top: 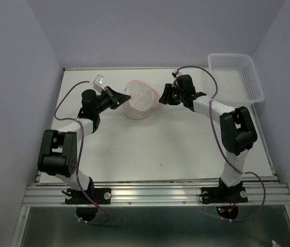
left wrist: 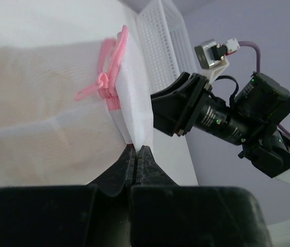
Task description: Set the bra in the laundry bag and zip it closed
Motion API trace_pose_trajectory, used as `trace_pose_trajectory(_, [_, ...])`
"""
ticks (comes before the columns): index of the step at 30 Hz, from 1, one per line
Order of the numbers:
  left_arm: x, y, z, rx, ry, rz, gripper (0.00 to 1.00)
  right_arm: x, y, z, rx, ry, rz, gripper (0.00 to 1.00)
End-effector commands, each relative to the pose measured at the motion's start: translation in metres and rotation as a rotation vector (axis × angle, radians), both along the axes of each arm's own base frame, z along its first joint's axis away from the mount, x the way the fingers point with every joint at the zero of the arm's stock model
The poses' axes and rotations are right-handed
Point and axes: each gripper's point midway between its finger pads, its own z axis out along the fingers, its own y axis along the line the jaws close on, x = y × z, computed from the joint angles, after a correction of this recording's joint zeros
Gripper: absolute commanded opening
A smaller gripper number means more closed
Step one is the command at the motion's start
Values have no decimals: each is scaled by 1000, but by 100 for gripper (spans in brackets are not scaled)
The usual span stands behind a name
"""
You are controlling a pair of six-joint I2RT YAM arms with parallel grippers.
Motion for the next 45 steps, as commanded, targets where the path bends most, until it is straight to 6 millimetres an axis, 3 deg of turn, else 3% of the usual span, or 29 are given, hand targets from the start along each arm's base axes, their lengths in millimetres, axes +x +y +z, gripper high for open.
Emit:
trace_pose_trajectory(1, [4,10,44,145,-63,202,0,8,-23,62,-118,-203,1,48])
trace_pose_trajectory(3, [0,5,46,168,-28,227,0,1,-28,76,-152,-264,43,62])
trace_pose_trajectory(5, [-1,8,35,182,42,264,0,-3,-30,82,-171,-291,66,67])
trace_pose_trajectory(10, [0,16,16,181,136,333,0,-19,-38,88,-171,-308,61,71])
trace_pose_trajectory(15, [-5,20,12,176,167,363,0,-31,-36,91,-72,-232,0,74])
trace_pose_trajectory(18, [-4,14,26,153,136,363,0,-42,-25,91,21,-176,7,75])
trace_pose_trajectory(24, [24,-14,92,75,-1,307,0,-38,-44,114,42,-207,-143,77])
trace_pose_trajectory(25, [32,-19,116,52,-48,305,0,-37,-49,118,37,-218,-170,77])
trace_pose_trajectory(26, [36,-24,124,44,-63,304,0,-36,-51,119,36,-221,-188,78])
trace_pose_trajectory(28, [44,-37,133,34,-86,311,0,-36,-56,119,36,-219,-222,79])
trace_pose_trajectory(29, [47,-45,148,14,-115,311,0,-36,-60,119,30,-219,-241,80])
trace_pose_trajectory(30, [52,-52,143,12,-107,298,0,-37,-61,119,28,-220,-249,80])
trace_pose_trajectory(31, [56,-57,154,-12,-116,292,0,-38,-62,117,34,-211,-257,80])
trace_pose_trajectory(33, [61,-68,156,-39,-124,272,0,-37,-67,119,36,-214,-292,81])
trace_pose_trajectory(36, [66,-85,144,-85,-93,248,0,-40,-65,117,60,-193,-299,82])
trace_pose_trajectory(39, [64,-81,113,-85,-29,323,0,-44,-64,102,67,-152,-300,82])
trace_pose_trajectory(40, [58,-81,90,-67,19,337,0,-47,-56,99,91,-137,-265,82])
trace_pose_trajectory(43, [48,-79,49,-54,113,373,0,-49,-50,76,109,-82,-253,82])
trace_pose_trajectory(45, [41,-82,32,-53,159,385,0,-52,-44,64,122,-40,-235,81])
